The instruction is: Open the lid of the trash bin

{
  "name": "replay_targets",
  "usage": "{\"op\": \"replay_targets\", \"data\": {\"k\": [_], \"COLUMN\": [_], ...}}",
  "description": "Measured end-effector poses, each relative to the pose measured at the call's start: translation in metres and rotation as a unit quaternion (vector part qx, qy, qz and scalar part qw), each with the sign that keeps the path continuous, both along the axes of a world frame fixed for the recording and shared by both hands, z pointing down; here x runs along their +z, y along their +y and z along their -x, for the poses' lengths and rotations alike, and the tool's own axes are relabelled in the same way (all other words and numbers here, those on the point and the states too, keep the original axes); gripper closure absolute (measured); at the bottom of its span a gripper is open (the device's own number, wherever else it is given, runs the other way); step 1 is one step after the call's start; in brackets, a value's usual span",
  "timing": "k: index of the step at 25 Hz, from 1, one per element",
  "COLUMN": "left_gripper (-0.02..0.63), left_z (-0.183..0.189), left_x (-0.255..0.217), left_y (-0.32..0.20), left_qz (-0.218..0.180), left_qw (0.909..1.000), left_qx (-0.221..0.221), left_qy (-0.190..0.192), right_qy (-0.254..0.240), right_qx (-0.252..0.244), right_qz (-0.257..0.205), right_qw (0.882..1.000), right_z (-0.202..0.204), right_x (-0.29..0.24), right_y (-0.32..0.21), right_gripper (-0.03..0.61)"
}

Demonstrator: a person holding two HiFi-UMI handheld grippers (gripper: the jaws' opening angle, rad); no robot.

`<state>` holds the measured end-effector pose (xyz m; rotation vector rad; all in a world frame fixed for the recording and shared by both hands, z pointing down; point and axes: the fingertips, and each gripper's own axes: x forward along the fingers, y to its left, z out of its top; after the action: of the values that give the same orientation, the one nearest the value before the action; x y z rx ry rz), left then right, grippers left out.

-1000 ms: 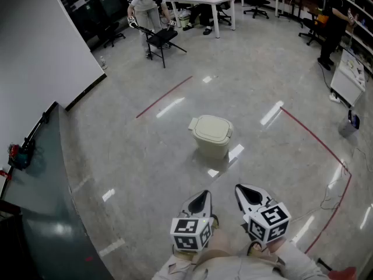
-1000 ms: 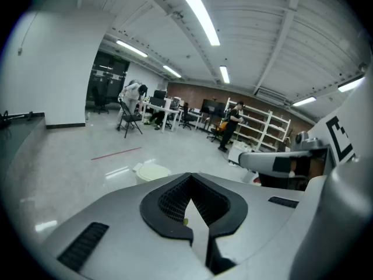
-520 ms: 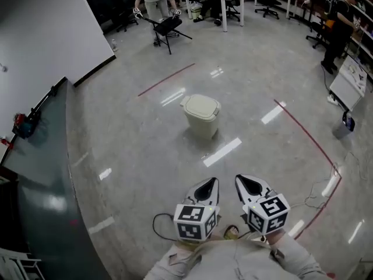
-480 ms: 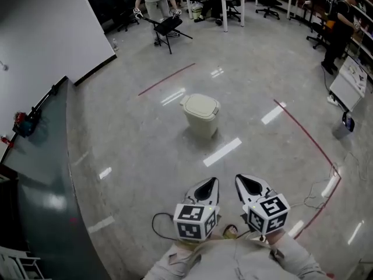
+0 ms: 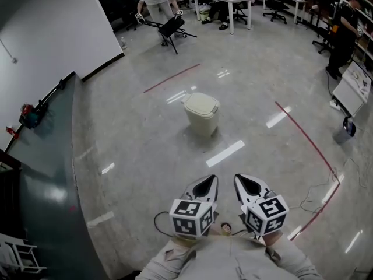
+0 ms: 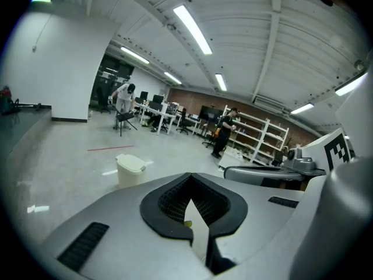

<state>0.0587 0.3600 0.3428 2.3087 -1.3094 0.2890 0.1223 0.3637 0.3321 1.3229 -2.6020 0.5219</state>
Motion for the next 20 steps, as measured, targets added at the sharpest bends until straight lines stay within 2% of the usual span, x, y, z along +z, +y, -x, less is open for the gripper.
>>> {"op": "replay_targets", "data": {"k": [10,20], "left_gripper": [0.611,0.611], "left_z": [-0.011,-0.001], "left_x": [-0.005,-0.004], "left_y": [-0.023,-0.100], "left_qz": [-0.003,-0.001], "left_qw": [1.0000,0.9999], "left_qx": [-0.006,0.003], "left_qy": [-0.006,-0.010], "right_qy": [-0.005,0.000], "right_qx": [-0.011,-0.011], "right_qz": [0.011,0.015], "right_qw": [1.000,1.000], "right_z": [-0.007,0.004], "right_x": [0.001,0.002], "right_y": [-0.017,-0.088], "right_gripper": [0.574,0.574]}}
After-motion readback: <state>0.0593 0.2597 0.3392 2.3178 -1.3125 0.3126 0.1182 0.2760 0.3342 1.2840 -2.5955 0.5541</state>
